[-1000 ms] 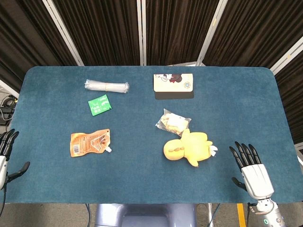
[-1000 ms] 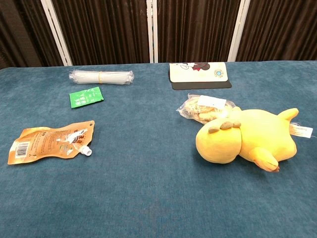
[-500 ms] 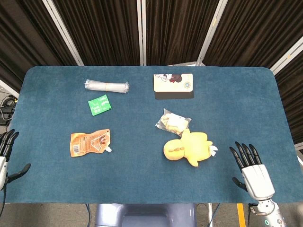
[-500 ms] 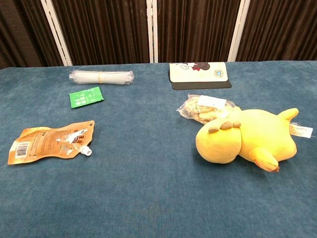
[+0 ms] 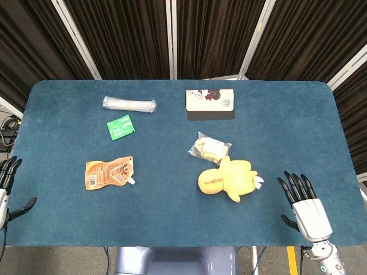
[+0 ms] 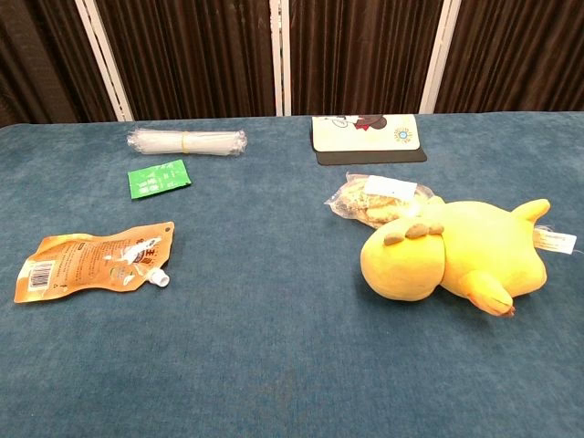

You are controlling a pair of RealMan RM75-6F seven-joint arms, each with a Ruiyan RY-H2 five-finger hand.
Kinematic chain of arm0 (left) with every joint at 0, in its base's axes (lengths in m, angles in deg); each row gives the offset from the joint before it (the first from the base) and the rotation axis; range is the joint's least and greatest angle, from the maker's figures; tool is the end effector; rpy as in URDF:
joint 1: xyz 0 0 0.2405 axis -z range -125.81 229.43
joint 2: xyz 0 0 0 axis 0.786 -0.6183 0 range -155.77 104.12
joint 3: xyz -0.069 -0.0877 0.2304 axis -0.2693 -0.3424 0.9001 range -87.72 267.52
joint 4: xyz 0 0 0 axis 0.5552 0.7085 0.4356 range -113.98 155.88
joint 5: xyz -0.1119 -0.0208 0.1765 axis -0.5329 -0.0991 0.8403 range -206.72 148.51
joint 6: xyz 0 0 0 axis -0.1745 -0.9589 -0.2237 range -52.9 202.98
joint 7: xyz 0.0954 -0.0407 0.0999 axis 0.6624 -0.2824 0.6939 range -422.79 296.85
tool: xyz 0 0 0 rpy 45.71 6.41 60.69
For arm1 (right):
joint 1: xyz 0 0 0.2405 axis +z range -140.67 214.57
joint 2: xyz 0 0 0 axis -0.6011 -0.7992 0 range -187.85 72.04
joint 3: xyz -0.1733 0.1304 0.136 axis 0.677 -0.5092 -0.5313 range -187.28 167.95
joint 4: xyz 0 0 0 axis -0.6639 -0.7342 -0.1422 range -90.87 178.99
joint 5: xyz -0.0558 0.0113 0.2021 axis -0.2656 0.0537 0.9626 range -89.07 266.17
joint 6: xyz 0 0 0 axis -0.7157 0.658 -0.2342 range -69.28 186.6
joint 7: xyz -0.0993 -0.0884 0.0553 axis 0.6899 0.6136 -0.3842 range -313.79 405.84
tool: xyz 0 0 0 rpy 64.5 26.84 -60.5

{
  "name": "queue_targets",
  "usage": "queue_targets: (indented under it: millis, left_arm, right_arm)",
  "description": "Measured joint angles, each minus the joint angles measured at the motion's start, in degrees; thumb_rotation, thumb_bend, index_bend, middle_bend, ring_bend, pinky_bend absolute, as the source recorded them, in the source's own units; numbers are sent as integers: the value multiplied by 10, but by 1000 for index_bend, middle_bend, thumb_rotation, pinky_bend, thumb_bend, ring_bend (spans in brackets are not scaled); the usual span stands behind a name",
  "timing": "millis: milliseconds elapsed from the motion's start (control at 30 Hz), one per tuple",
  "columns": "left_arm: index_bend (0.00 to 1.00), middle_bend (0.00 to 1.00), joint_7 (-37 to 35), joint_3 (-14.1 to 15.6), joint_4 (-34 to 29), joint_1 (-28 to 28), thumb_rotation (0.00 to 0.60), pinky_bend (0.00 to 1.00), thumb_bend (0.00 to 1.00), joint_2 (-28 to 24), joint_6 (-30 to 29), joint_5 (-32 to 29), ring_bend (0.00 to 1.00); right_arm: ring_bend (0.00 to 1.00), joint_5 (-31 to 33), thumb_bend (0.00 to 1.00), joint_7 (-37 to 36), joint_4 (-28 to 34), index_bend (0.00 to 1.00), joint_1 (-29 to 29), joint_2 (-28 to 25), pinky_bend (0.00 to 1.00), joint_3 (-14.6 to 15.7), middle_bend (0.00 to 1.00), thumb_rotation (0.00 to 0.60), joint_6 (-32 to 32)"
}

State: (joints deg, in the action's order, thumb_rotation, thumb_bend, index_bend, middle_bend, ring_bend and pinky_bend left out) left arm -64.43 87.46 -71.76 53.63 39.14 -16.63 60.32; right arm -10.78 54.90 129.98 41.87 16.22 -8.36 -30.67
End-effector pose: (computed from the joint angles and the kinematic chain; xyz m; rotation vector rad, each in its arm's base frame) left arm -0.3038 0.1623 0.1647 -1.3300 -0.8660 -1.0006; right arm -0.2845 -0.1622 0.1006 1.6009 -0.7204 0.9755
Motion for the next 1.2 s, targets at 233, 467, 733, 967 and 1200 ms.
queue_targets:
  millis: [233, 467, 733, 967, 1200]
  left_arm:
    - [0, 0, 8, -2, -1, 1, 600, 0, 229, 3, 2, -4, 0]
    - [0, 0, 12, -3, 0, 3, 600, 0, 228, 5, 6, -7, 0]
    - [0, 0, 14, -5, 2, 6, 600, 0, 229, 7, 13, -14, 0]
    - [0, 0, 13, -5, 2, 7, 600, 0, 229, 6, 18, -17, 0]
    - [0, 0, 10, -4, 3, 8, 600, 0, 229, 6, 20, -16, 0]
  right_arm:
    - [0, 0, 768, -8, 12, 0, 11, -2, 0, -5, 0, 600, 11]
    - [0, -9, 1000, 30, 16, 0, 30, 21, 0, -13, 0, 600, 28]
    - [0, -12, 1000, 73, 12, 0, 55, 56, 0, -18, 0, 600, 69]
    - [0, 4, 1000, 112, 2, 0, 71, 114, 0, -32, 0, 600, 92]
    - [0, 24, 1000, 138, -42, 0, 82, 192, 0, -53, 0, 600, 91]
